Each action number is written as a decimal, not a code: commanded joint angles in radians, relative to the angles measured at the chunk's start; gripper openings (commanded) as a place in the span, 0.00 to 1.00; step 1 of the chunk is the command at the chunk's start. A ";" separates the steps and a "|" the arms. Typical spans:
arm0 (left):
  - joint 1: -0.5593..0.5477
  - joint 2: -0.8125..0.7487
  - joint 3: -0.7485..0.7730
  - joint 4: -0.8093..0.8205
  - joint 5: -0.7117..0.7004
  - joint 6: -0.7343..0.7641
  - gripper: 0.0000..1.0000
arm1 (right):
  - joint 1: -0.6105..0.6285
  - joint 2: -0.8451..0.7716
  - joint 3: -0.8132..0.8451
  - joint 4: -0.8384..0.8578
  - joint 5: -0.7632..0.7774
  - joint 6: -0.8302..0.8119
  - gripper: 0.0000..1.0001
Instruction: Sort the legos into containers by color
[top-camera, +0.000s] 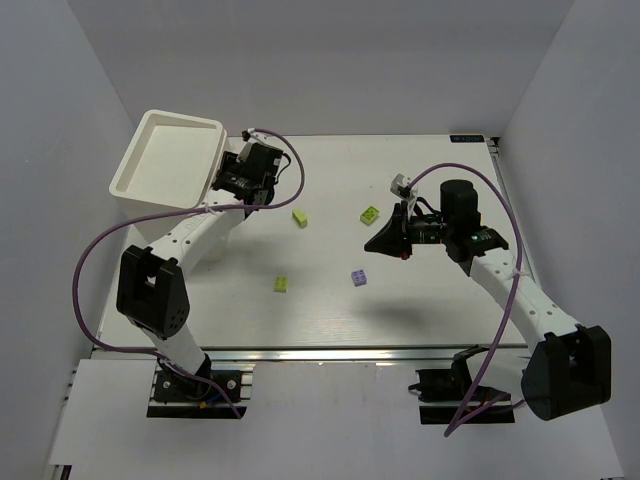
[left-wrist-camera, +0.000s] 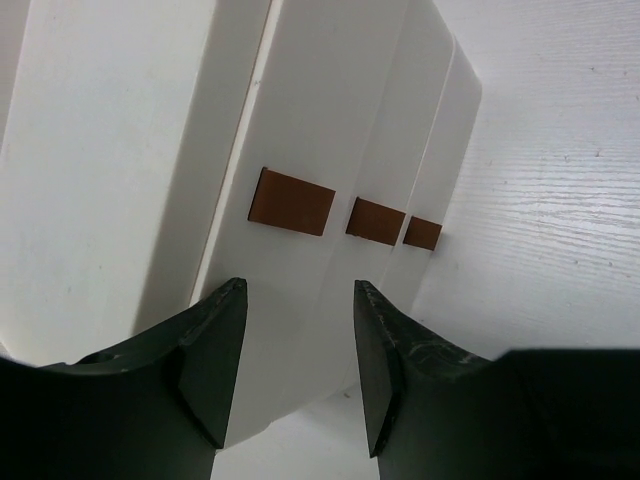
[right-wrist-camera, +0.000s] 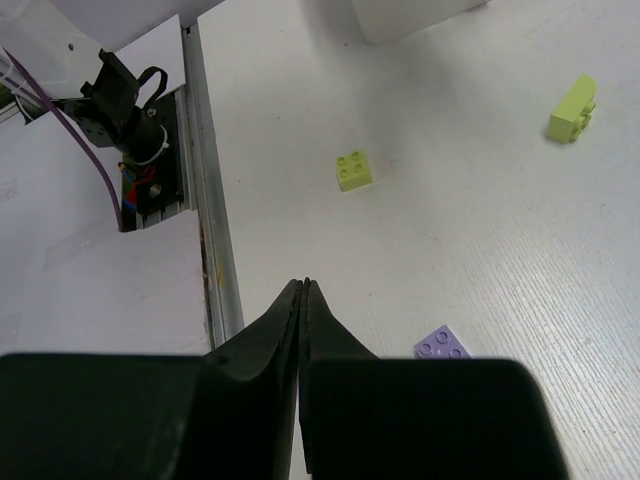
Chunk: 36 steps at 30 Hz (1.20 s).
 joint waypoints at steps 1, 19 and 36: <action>0.017 -0.029 -0.010 0.024 -0.053 0.029 0.58 | -0.005 0.006 0.003 -0.012 -0.019 -0.013 0.02; -0.005 -0.112 -0.001 0.032 0.123 0.026 0.31 | -0.013 0.020 0.001 -0.014 -0.011 -0.015 0.02; -0.034 -0.022 -0.007 -0.036 0.254 0.051 0.42 | -0.015 0.035 0.003 -0.024 -0.005 -0.024 0.02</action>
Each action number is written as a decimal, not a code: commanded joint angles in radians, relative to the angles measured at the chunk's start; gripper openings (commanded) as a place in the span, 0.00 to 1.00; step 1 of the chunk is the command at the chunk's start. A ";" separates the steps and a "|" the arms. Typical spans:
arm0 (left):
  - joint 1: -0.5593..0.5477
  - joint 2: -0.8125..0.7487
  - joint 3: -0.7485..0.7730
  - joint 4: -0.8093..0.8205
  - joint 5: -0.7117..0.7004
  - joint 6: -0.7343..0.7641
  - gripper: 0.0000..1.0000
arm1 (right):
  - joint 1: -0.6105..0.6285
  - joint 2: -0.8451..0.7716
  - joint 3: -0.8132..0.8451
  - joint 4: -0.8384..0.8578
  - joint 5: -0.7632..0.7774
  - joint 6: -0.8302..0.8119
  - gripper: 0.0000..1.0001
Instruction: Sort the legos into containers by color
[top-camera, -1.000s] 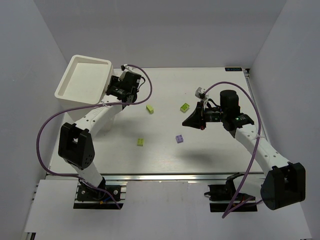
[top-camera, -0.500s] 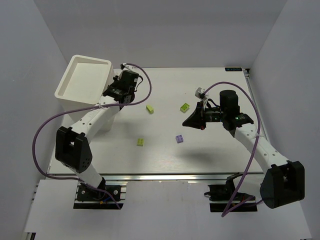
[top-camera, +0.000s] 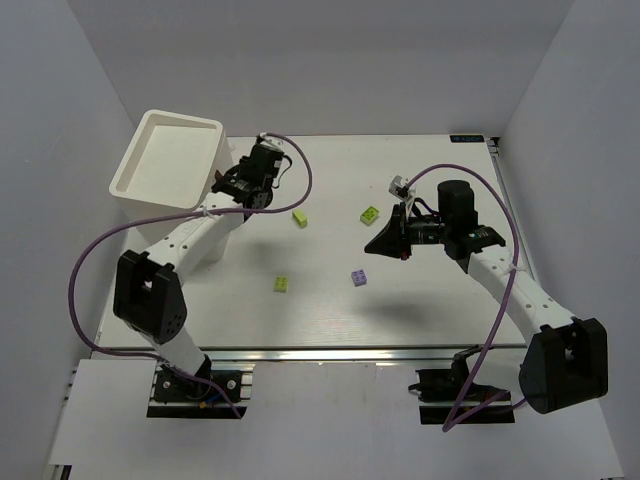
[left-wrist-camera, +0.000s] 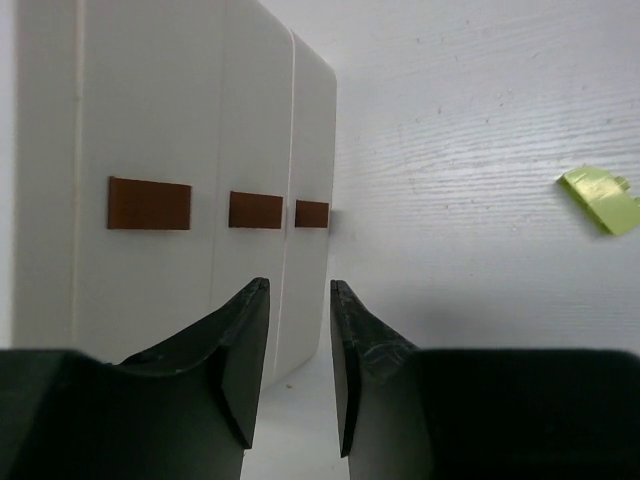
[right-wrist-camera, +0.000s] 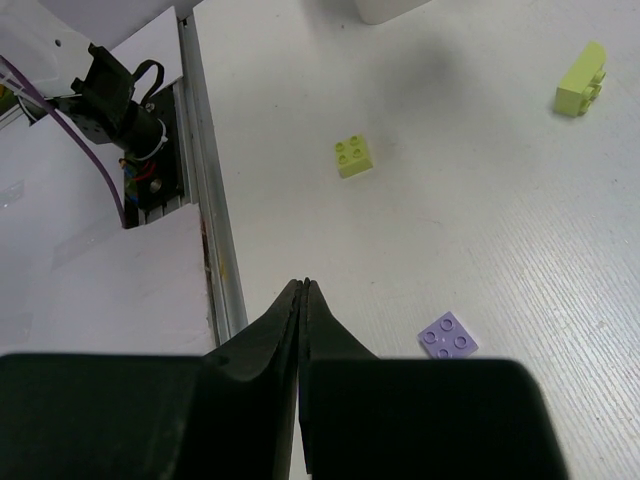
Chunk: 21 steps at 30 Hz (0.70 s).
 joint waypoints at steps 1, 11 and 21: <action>-0.017 0.048 0.006 -0.024 -0.072 0.022 0.42 | -0.008 0.001 0.004 0.004 -0.005 -0.021 0.02; -0.045 0.186 -0.002 0.039 -0.367 0.056 0.41 | -0.008 0.005 0.007 -0.004 -0.016 -0.024 0.02; -0.045 0.299 0.010 0.113 -0.523 0.111 0.47 | -0.003 0.019 0.013 -0.015 -0.021 -0.034 0.02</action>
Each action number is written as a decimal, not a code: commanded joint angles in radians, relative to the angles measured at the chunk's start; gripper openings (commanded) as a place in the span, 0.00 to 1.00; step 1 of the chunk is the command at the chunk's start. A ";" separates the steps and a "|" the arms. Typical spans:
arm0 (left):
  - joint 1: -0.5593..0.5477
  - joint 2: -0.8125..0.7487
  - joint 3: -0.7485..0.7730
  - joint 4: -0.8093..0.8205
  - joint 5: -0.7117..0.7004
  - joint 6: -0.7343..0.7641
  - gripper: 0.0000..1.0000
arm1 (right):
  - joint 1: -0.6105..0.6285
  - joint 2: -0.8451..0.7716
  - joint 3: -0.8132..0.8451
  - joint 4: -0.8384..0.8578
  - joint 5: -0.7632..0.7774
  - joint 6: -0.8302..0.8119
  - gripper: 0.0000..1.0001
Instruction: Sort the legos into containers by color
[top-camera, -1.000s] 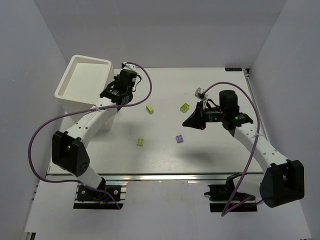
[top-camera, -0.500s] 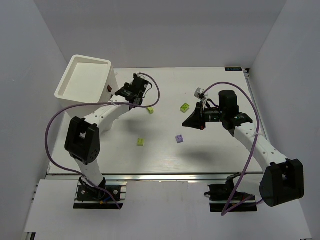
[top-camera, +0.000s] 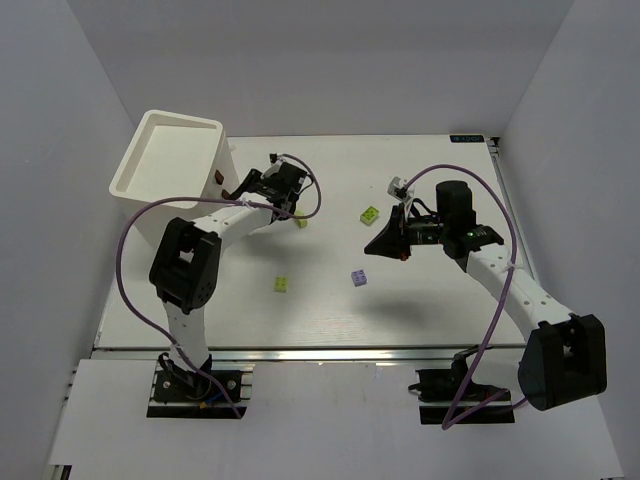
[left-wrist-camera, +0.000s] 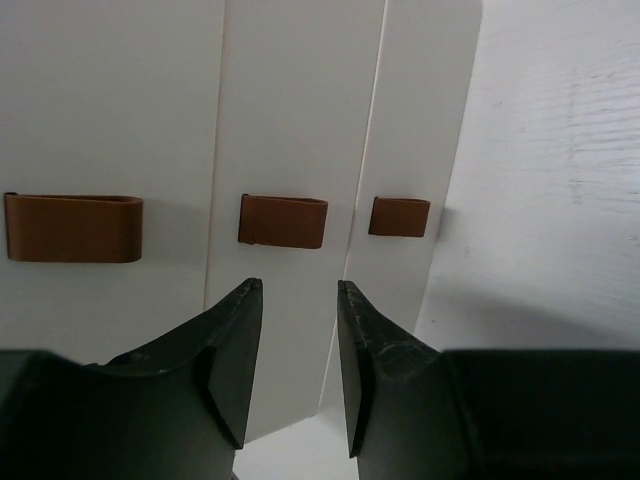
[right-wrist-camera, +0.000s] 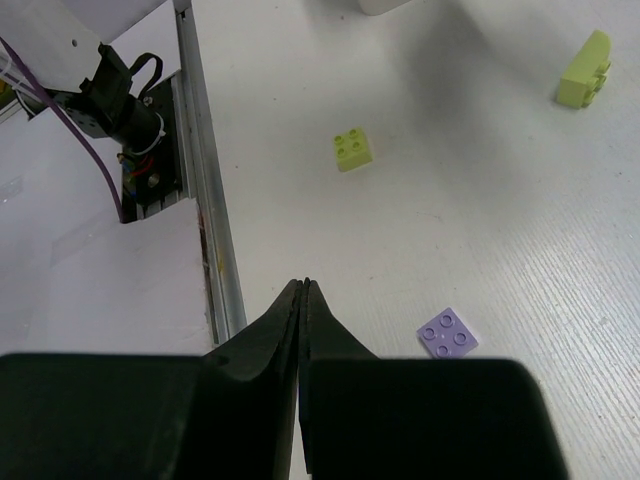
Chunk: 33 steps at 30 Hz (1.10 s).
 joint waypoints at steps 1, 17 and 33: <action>-0.003 0.028 0.014 0.040 -0.104 0.023 0.47 | -0.003 0.004 0.015 -0.009 -0.019 -0.018 0.02; -0.003 0.105 0.011 0.195 -0.277 0.081 0.52 | -0.005 0.015 0.021 -0.023 -0.025 -0.032 0.02; -0.003 0.154 0.005 0.330 -0.340 0.160 0.55 | -0.003 0.027 0.027 -0.036 -0.023 -0.044 0.02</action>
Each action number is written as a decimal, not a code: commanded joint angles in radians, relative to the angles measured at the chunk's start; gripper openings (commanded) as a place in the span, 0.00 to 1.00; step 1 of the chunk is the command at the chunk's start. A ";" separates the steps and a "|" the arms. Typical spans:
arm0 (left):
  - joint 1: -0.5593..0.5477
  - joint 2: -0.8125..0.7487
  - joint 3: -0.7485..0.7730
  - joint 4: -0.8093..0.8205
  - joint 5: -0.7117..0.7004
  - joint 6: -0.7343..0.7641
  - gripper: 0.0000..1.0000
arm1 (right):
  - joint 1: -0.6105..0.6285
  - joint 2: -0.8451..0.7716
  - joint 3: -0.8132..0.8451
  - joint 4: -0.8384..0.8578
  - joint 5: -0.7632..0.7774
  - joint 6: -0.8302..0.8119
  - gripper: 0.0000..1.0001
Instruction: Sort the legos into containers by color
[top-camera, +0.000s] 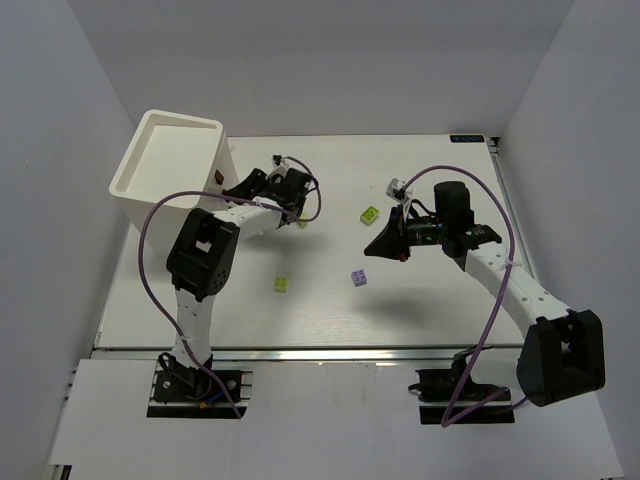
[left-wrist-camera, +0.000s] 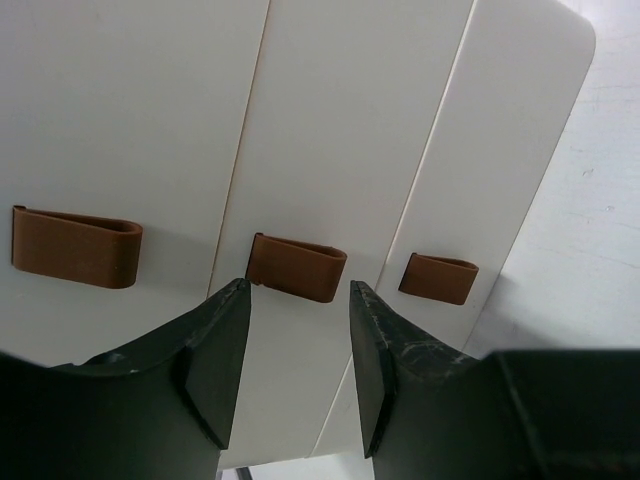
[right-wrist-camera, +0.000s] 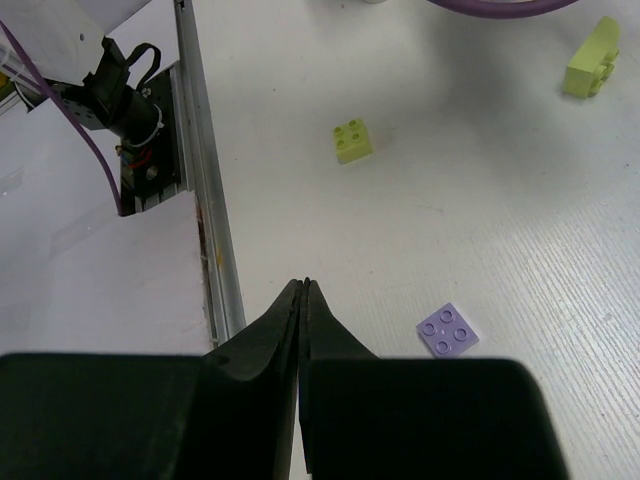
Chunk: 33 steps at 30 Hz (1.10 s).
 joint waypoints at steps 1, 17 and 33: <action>-0.002 -0.004 0.000 0.086 -0.053 0.043 0.55 | -0.005 0.008 0.027 -0.018 -0.019 -0.019 0.02; -0.002 0.046 -0.014 0.257 -0.125 0.181 0.52 | -0.003 0.017 0.033 -0.028 -0.019 -0.030 0.02; -0.002 0.051 -0.066 0.392 -0.151 0.267 0.53 | -0.005 0.017 0.036 -0.034 -0.022 -0.034 0.02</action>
